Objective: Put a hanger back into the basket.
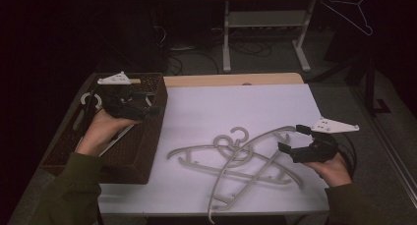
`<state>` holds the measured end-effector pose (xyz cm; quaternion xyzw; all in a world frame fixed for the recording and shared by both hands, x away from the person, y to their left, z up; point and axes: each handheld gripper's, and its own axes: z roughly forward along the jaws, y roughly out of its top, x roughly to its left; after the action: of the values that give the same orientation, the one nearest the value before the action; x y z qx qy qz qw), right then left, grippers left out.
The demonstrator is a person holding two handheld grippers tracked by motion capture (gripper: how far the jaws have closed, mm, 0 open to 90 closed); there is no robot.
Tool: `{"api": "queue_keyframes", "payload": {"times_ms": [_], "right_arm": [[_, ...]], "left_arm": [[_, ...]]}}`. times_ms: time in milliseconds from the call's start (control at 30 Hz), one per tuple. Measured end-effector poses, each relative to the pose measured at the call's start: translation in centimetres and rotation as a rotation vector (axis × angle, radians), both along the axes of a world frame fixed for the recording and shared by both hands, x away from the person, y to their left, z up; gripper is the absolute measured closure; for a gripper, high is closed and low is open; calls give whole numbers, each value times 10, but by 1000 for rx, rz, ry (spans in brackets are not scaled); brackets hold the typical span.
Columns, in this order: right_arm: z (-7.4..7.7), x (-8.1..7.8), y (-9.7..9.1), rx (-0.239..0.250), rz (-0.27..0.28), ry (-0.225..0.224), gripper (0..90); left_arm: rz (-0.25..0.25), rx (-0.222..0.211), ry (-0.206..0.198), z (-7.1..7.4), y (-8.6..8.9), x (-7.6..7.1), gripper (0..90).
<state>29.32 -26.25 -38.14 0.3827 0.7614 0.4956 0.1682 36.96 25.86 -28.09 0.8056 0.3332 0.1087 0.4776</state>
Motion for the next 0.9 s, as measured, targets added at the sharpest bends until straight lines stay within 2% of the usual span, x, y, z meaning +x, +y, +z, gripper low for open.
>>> {"api": "queue_keyframes", "payload": {"times_ms": [100,133,200,400,533,633,800,900], "right_arm": [[0,1,-1,3,-2,1,24],[0,1,-1,3,-2,1,24],[0,1,0,2,-3,-1,24],[0,1,0,0,1,-3,24],[0,1,1,-1,6,-4,24],[0,1,0,-1,4,-4,24],[1,1,1,0,6,-3,24],[0,1,1,-3,6,2,24]], "left_arm": [[-39,-20,-17,-1,-18,-7,60],[-39,-20,-17,-1,-18,-7,60],[-64,-35,-21,-4,-34,-12,60],[-109,-51,-8,-17,-64,-21,62],[-135,-33,2,-26,-80,-26,65],[-150,-36,18,-35,-91,-29,69],[-176,-2,29,-49,-107,-36,71],[-183,14,40,-58,-116,-40,101]]}}
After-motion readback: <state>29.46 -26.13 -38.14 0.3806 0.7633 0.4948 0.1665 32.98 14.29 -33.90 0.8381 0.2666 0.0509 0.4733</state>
